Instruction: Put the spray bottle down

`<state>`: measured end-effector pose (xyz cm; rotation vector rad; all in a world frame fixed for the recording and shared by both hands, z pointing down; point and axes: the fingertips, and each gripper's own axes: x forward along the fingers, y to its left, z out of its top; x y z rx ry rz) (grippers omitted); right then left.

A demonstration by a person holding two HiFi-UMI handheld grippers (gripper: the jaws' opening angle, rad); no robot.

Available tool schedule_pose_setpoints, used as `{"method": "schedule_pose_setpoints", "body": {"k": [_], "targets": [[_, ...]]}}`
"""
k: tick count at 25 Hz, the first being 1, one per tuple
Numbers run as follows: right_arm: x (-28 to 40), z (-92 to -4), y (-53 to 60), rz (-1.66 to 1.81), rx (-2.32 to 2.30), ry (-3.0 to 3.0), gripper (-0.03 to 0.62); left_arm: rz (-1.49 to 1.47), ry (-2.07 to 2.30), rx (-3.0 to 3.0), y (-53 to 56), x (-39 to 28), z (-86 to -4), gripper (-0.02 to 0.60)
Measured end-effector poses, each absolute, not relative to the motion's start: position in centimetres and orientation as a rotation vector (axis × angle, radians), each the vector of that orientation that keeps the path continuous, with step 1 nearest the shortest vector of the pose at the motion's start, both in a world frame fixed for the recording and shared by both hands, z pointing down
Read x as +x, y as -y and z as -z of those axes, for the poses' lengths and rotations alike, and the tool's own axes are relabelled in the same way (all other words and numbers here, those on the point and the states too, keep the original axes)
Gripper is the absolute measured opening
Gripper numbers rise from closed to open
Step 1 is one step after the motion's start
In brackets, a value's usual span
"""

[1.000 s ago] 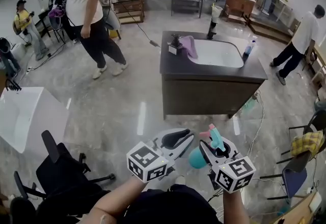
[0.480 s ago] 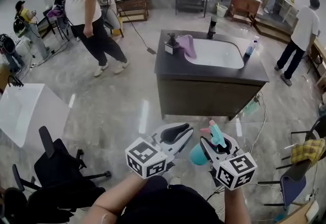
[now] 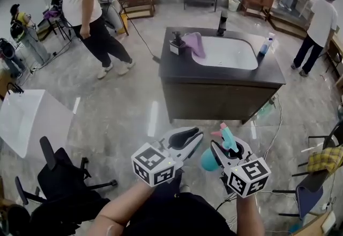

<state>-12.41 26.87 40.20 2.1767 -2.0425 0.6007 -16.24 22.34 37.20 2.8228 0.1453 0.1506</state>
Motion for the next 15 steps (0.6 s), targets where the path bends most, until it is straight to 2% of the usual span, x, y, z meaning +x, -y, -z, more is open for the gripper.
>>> {"method": "schedule_pose_setpoints", "body": {"k": [15], "targets": [[-6.6, -40.5, -19.9, -0.639, 2.2, 1.977, 0.161, -0.157, -0.225, 2.786, -15.3, -9.0, -37.4, 0.061]]}}
